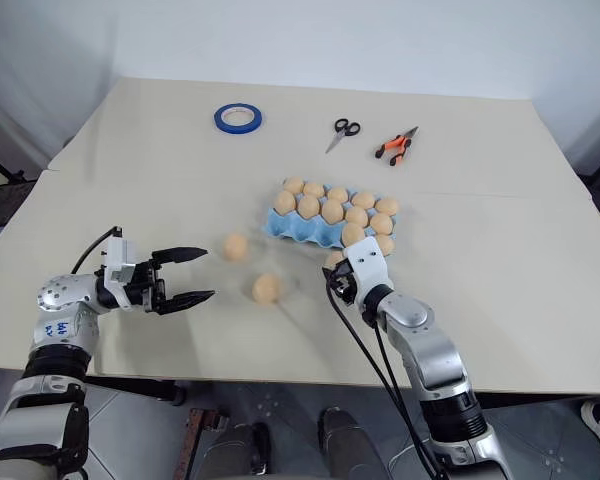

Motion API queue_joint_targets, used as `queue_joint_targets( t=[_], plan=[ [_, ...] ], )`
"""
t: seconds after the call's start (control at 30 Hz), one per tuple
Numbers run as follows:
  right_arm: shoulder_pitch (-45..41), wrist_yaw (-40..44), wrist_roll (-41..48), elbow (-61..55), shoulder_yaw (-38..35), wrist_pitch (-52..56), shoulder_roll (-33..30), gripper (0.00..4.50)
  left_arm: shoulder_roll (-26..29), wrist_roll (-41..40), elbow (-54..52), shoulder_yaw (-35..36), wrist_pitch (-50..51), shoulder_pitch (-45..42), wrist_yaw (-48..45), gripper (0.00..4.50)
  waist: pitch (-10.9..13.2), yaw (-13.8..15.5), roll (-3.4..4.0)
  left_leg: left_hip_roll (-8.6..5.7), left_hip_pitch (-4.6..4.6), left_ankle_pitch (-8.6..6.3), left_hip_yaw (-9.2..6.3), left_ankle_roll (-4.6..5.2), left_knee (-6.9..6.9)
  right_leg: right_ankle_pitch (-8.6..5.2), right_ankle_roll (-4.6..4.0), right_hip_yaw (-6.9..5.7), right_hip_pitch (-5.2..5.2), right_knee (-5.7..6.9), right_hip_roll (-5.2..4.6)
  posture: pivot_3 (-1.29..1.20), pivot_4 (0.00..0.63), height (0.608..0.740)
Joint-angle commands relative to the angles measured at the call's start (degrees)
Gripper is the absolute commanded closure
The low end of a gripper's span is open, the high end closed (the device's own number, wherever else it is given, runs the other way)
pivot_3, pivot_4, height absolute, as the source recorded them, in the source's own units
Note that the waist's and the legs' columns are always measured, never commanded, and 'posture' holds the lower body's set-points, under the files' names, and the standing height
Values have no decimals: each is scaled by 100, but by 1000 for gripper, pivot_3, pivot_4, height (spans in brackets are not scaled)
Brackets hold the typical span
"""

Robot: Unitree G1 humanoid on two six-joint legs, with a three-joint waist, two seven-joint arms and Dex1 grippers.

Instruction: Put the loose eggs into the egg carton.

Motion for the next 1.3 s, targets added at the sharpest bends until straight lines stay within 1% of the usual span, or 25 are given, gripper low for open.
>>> queue_joint_targets(
  t=[0.03, 0.1, 0.2, 0.27, 0.5, 0.7, 0.9, 0.97, 1.2, 1.3],
  plan=[
    [-366, 81, 292, -775, -346, 389, -137, 2601, -18, -32, -133, 15, -42, 38, -11, 0, 0, 5, 0, 0, 0, 0, 0, 0, 1, 0, 0, 0, 0, 2, 0, 0, 150, 740],
    [-712, 58, 376, -807, -471, 595, -159, 2601, -56, -44, -189, 10, -27, 57, 20, 0, 0, 1, 0, 0, 2, 0, -2, 0, 4, 0, 0, -1, 2, 3, 0, 0, 150, 740],
    [-1260, 31, 261, -315, -471, 588, -163, 2601, -159, -57, -267, 17, 4, 56, 140, 0, 0, 5, 0, -1, 3, 0, -2, 0, 7, 0, 0, -2, 3, 5, -1, 0, 150, 740],
    [-1479, 12, 160, 83, -409, 504, -136, 2601, -226, -53, -330, 8, 26, 65, 210, 0, -1, 10, -1, -1, 3, 1, -3, 0, 4, 0, -1, -3, 3, 4, -1, 0, 150, 740],
    [-1847, 198, -137, 1197, -40, 19, -30, 2601, -433, -66, -653, -49, 112, 133, 389, 0, -1, 1, 0, 0, -9, -2, -2, -4, 0, -1, -1, -11, -6, -4, -3, 0, 150, 740],
    [-1931, 317, -230, 1603, 31, -240, 22, 2601, -498, -94, -895, -62, 213, 162, 505, 0, -1, 1, 0, 1, -6, -2, -5, -4, 6, -1, -1, -17, -4, 5, -3, 0, 150, 740],
    [-2001, 345, -318, 1792, 66, -312, 54, 594, -459, -108, -992, -53, 290, 201, 484, 0, -1, 0, 0, 1, -4, -2, -5, -4, 7, -1, -1, -18, -3, 7, -3, 0, 150, 740],
    [-1981, 360, -334, 1718, 57, -282, 30, 51, -421, -89, -920, -39, 285, 158, 472, 0, -1, 3, 0, 2, -5, -2, -7, -4, 6, -1, -1, -21, -3, 6, -3, 0, 150, 740],
    [-1870, 527, -263, 1177, -18, -67, -169, 51, -381, -76, -833, -32, 268, 104, 478, 0, 0, 4, 0, 2, -5, -2, -8, -5, 6, -1, -1, -22, -3, 6, -4, 0, 150, 740],
    [-1726, 911, 208, 592, -280, 104, -332, 51, -357, -74, -817, -3, 269, 92, 535, 0, 0, 11, 0, 2, -6, -2, -9, -5, 5, -1, -2, -24, -3, 4, -6, 0, 150, 740]
  ],
)
